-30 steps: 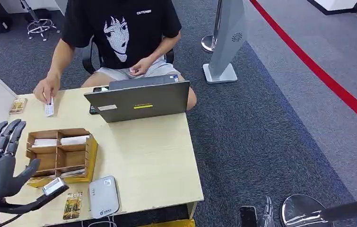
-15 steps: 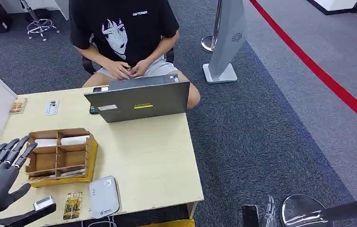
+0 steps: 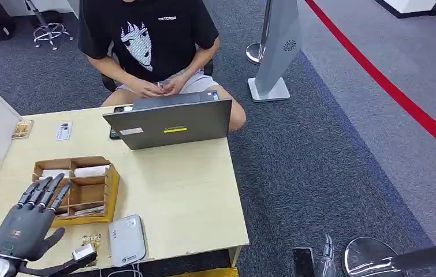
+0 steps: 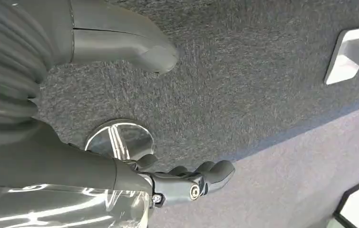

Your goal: Pass the card to the sensor for recognition and then transmit it.

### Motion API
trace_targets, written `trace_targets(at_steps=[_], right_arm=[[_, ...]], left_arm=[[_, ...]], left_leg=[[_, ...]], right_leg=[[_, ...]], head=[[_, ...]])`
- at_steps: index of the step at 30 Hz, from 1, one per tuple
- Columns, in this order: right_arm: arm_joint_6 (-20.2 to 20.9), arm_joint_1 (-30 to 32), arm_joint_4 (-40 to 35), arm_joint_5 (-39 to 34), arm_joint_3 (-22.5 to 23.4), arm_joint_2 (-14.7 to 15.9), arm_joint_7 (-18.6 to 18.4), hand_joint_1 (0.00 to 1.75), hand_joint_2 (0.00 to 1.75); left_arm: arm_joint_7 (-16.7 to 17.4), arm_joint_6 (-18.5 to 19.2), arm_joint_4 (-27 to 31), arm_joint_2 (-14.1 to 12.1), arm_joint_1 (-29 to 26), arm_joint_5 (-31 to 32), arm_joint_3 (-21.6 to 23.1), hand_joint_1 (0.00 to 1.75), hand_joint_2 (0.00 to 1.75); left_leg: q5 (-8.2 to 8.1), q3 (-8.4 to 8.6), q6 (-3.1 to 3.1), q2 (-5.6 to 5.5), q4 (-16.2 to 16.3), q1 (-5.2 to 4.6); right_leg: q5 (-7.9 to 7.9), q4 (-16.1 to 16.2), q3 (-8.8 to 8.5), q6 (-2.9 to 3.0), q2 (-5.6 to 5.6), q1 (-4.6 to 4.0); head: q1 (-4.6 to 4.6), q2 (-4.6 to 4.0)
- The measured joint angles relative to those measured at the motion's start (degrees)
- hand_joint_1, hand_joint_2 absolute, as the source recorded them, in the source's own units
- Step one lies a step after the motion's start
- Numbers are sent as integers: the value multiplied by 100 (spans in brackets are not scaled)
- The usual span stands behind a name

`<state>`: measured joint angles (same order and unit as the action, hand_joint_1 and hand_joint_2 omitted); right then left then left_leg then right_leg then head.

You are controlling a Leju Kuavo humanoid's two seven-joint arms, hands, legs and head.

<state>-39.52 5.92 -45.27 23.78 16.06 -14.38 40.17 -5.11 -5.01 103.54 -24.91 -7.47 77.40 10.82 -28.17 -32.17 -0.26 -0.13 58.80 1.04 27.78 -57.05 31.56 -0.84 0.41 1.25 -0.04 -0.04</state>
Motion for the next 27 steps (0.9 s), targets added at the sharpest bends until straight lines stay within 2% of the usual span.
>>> trace_targets(at_steps=[10, 27], right_arm=[[0, -57, 77, -39, -77, 0, 0, 0, 175], [0, -61, 127, -83, -122, 0, 0, 0, 175]], left_arm=[[369, -127, -509, 503, 172, 498, 205, 0, 175], [527, -188, -876, 653, 187, 761, 194, 0, 175]], left_leg=[[0, 1, 0, 0, 0, 1], [0, 0, 0, 0, 0, 1]], right_leg=[[0, 0, 0, 0, 0, -1], [0, 0, 0, 0, -1, -1]], head=[[0, -2], [0, 0]])
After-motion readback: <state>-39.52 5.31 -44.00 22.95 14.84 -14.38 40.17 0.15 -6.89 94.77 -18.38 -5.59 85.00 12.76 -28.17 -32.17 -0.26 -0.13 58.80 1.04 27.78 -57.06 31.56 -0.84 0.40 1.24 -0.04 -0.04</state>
